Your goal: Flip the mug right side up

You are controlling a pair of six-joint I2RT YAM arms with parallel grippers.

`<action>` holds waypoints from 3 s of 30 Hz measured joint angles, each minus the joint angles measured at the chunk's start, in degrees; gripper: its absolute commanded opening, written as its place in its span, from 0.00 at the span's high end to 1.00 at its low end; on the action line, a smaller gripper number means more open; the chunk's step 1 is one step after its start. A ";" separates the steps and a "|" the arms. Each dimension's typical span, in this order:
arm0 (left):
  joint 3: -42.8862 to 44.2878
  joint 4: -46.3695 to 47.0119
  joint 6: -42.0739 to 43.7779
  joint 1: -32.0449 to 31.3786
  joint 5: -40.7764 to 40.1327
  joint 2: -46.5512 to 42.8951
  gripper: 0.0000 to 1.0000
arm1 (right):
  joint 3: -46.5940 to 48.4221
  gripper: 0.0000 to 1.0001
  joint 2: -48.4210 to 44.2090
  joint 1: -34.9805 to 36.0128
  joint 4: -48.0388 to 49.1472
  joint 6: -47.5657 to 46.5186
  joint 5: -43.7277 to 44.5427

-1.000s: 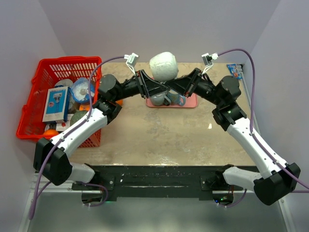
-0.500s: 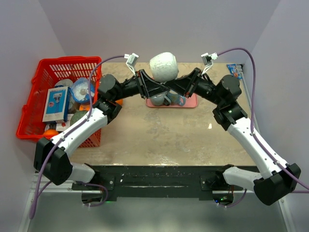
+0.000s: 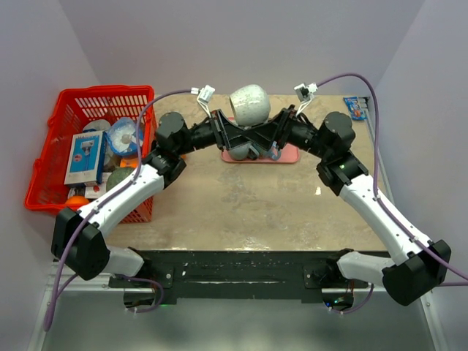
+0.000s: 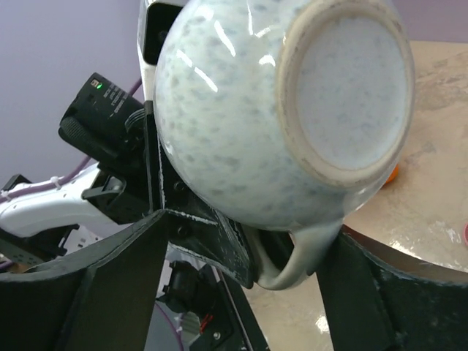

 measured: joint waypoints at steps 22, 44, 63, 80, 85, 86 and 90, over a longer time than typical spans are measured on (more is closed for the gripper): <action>5.42 -39.32 27.23 0.46 -30.99 -2.34 1.00 | -7.02 0.01 -4.17 0.55 -14.67 -3.17 30.56; 5.95 -57.05 38.86 0.85 -54.07 9.51 1.00 | -6.95 0.01 -0.96 0.39 -25.20 -2.64 39.36; -5.62 -68.39 31.01 0.87 -57.70 4.59 1.00 | -5.88 0.02 4.42 0.37 -27.41 -0.98 37.44; -10.69 -66.71 30.45 5.86 -56.92 4.94 1.00 | -5.90 0.02 4.39 0.37 -27.65 0.09 37.38; -12.15 -64.39 30.42 6.54 -55.69 5.14 0.91 | -5.90 0.03 4.39 0.37 -27.78 0.37 37.38; -12.83 -63.82 30.42 6.73 -55.41 5.25 0.89 | -5.90 0.02 4.39 0.37 -27.78 0.46 37.38; -13.60 -63.01 30.42 6.97 -55.28 5.33 0.76 | -5.90 0.02 4.39 0.37 -27.80 0.55 37.29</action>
